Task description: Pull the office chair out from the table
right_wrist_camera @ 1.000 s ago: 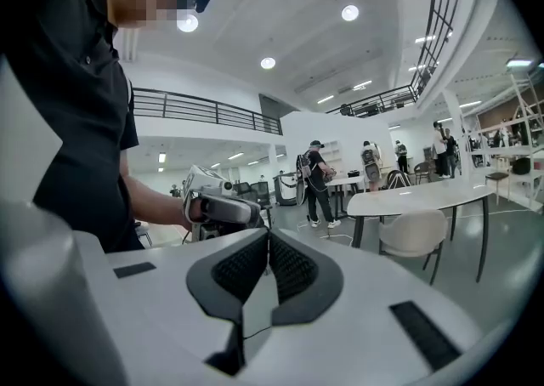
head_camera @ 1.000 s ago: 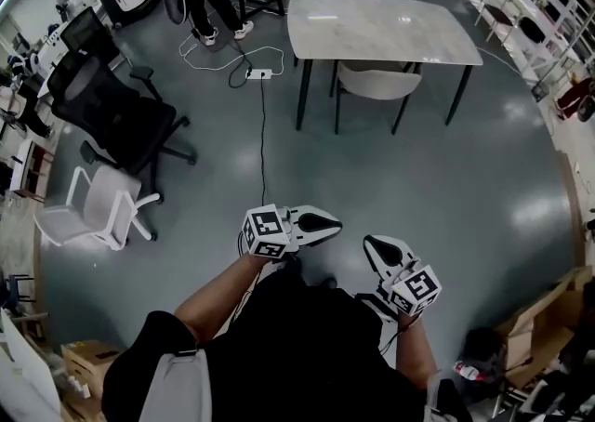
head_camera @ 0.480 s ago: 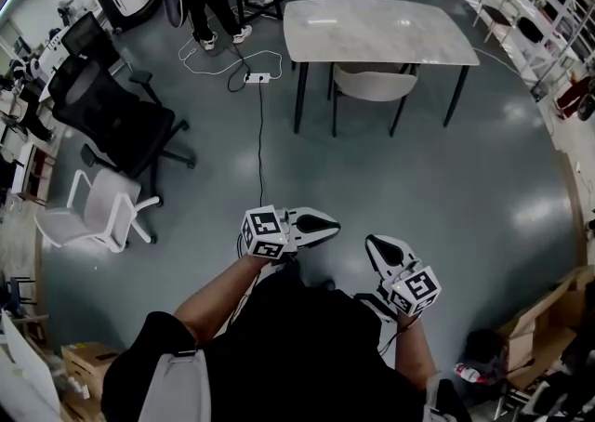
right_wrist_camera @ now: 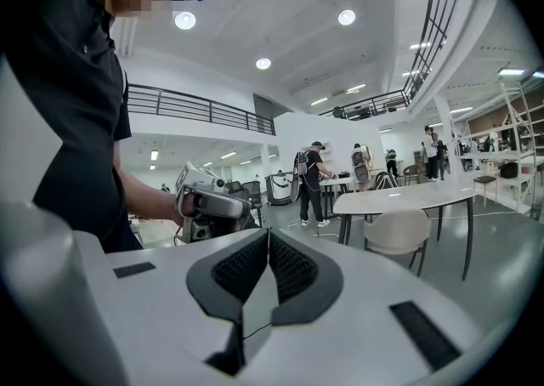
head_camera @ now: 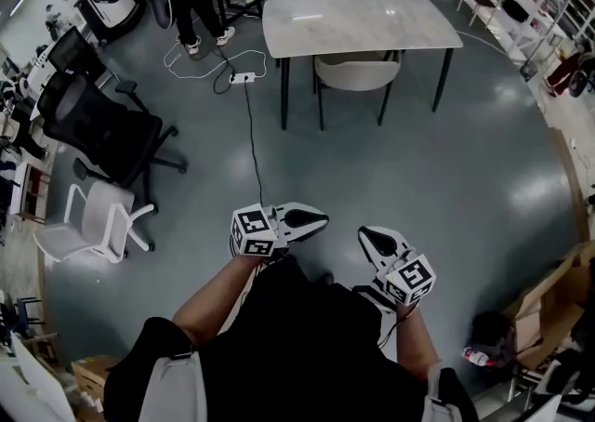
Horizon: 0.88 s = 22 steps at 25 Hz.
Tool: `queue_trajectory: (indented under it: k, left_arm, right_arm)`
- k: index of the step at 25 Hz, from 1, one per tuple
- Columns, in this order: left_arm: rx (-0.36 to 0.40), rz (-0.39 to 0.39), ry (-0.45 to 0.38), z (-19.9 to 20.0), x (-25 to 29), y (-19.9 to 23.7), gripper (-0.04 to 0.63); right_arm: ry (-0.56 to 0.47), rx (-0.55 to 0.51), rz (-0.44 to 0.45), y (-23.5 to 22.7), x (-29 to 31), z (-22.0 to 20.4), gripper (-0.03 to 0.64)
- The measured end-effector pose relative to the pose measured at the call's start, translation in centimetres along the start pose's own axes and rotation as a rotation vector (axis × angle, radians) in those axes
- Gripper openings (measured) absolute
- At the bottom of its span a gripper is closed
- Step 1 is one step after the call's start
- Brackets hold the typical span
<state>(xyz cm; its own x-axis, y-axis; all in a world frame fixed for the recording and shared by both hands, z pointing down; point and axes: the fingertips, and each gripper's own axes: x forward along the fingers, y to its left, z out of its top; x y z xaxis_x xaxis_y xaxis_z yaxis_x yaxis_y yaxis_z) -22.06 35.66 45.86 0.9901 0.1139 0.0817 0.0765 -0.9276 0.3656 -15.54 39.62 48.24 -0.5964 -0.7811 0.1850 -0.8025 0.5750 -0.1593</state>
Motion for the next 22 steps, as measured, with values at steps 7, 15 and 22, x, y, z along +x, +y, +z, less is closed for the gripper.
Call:
queue_trajectory:
  k: [7, 15, 22]
  left_arm:
    - [-0.017, -0.028, 0.017, -0.4, 2.2, 1.0, 0.012]
    - [-0.012, -0.032, 0.031, 0.8, 3.7, 8.2, 0.012]
    - [0.01, -0.024, 0.021, 5.1, 4.5, 17.8, 0.012]
  right_arm:
    - [-0.015, 0.094, -0.06, -2.6, -1.4, -1.1, 0.02]
    - [-0.009, 0.125, -0.102, -8.2, 1.6, 0.0, 0.02]
    - [0.024, 0.121, -0.107, -15.2, 7.9, 3.0, 0.02]
